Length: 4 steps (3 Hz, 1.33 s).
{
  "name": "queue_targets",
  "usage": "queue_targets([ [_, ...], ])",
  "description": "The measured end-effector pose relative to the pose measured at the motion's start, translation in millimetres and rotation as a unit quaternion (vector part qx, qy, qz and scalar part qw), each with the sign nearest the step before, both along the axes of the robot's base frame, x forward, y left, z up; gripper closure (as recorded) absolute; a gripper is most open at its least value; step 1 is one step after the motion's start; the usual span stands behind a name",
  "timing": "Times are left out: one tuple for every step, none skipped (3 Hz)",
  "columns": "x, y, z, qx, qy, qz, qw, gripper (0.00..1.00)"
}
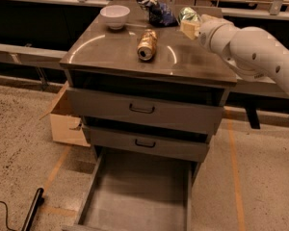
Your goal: Place green can into bottom drawer
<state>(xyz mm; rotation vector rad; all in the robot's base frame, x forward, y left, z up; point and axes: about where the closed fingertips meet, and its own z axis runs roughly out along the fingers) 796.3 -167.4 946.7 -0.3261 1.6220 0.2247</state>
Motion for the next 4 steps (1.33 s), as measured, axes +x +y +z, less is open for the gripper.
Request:
queue_targets([
  [-7.2, 5.2, -5.7, -0.01, 0.012, 0.008, 0.9998, 1.0],
  [-36.9, 13.3, -11.5, -0.009, 0.043, 0.039, 0.9982, 1.0],
  [-78.7, 25.9, -21.7, -0.003, 0.071, 0.095, 0.9929, 1.0],
  [-119.5, 45.1, -14.2, 0.017, 0.072, 0.152, 0.9856, 1.0],
])
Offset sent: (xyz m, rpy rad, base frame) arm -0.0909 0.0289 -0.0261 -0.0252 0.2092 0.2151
